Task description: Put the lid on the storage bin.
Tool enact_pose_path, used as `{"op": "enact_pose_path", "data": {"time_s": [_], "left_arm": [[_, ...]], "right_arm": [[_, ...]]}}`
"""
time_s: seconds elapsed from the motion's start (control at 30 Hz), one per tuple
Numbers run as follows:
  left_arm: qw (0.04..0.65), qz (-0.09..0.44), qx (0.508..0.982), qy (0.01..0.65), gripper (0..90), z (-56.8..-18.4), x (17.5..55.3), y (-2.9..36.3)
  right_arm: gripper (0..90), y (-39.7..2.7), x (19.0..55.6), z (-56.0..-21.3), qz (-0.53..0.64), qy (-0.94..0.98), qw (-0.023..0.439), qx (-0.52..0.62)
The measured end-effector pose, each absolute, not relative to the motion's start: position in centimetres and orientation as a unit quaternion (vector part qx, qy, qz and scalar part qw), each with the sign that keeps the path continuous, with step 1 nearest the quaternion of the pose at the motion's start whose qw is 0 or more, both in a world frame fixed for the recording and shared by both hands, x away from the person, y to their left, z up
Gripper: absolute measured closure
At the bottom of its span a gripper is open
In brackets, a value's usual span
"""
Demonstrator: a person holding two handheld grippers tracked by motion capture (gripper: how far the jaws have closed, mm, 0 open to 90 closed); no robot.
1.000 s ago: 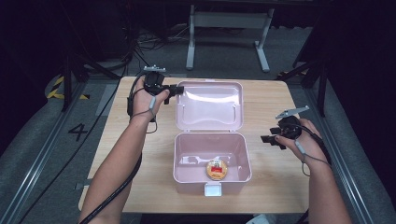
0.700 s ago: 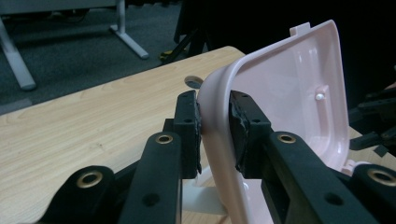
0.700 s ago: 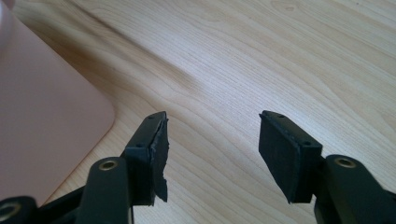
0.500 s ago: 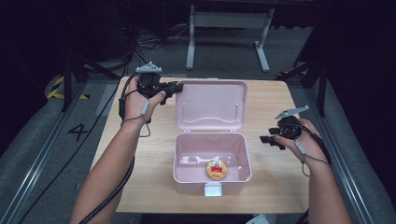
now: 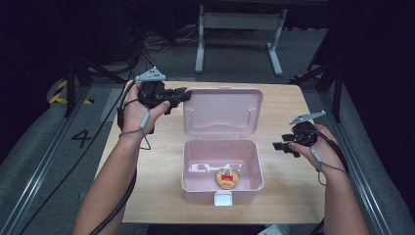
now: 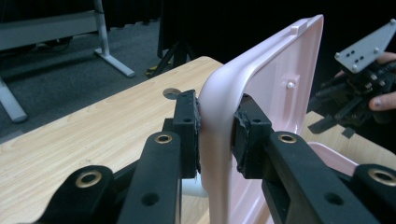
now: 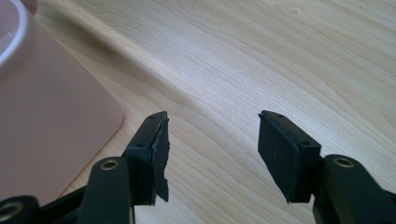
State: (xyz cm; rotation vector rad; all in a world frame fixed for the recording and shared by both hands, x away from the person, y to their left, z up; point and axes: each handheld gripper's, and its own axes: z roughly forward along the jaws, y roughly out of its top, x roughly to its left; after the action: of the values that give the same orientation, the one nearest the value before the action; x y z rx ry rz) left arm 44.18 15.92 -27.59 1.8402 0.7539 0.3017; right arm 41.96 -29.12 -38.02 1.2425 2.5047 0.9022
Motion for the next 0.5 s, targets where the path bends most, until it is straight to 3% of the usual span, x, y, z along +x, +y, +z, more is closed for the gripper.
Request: {"op": "enact_pose_path", "data": {"time_s": [0.5], "left_arm": [[0.526, 0.145, 0.792, 0.275, 70.1, -26.8, 40.8, 16.0]], "right_arm": [[48.0, -29.0, 41.3, -37.1, 0.320, 0.851, 0.084, 0.406]]}}
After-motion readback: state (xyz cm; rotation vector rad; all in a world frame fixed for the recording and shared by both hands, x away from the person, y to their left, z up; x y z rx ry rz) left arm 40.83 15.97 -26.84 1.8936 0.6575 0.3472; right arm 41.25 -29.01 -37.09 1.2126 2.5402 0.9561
